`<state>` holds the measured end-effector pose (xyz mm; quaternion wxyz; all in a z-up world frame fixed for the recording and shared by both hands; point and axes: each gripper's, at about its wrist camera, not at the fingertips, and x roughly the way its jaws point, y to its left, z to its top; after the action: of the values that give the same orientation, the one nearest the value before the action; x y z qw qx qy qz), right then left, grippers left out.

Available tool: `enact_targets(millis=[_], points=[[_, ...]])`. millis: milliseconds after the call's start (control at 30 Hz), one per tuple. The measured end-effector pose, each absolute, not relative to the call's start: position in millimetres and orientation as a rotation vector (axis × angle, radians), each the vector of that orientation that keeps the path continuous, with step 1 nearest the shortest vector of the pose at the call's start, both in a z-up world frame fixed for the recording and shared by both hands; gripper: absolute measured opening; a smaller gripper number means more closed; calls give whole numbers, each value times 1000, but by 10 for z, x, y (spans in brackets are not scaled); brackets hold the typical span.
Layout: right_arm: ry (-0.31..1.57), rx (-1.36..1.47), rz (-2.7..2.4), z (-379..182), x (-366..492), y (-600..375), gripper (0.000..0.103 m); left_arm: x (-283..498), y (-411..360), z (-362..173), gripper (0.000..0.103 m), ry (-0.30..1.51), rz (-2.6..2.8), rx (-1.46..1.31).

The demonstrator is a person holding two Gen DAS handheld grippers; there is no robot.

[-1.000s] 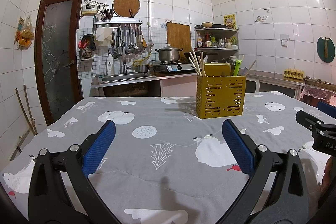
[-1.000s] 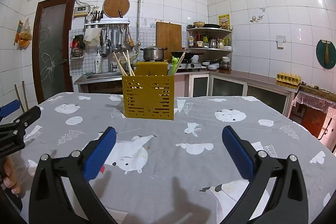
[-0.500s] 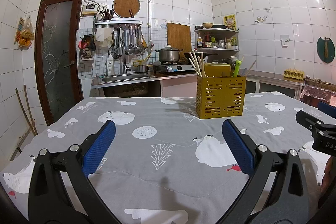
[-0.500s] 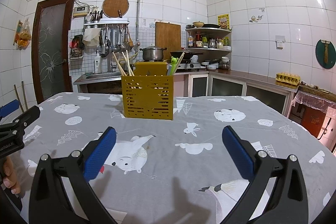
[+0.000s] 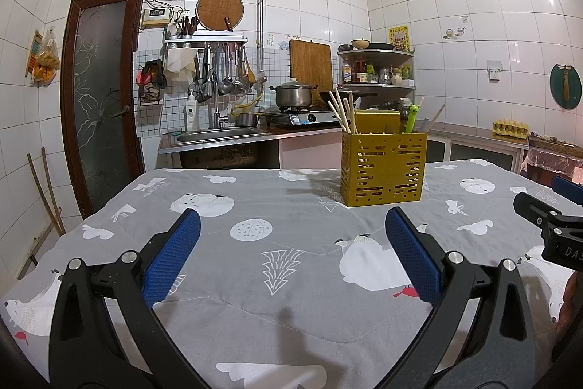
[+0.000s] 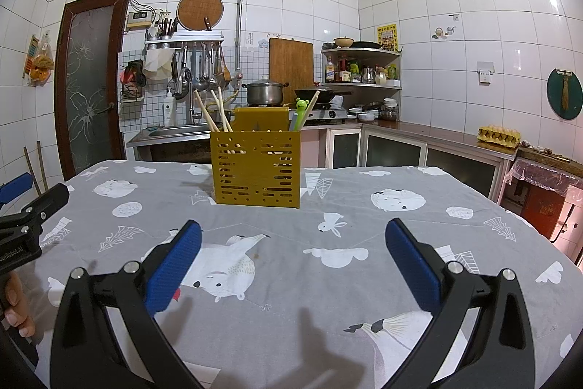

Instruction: Organize utensils

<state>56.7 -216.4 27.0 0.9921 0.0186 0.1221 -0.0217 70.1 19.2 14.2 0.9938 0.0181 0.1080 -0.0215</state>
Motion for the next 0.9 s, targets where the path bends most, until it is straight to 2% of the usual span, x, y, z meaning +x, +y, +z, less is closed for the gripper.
enact_targets(millis=[900], points=[[245,38,-44,271,569,-2167,99,715,200,152,98,211,-41,38]])
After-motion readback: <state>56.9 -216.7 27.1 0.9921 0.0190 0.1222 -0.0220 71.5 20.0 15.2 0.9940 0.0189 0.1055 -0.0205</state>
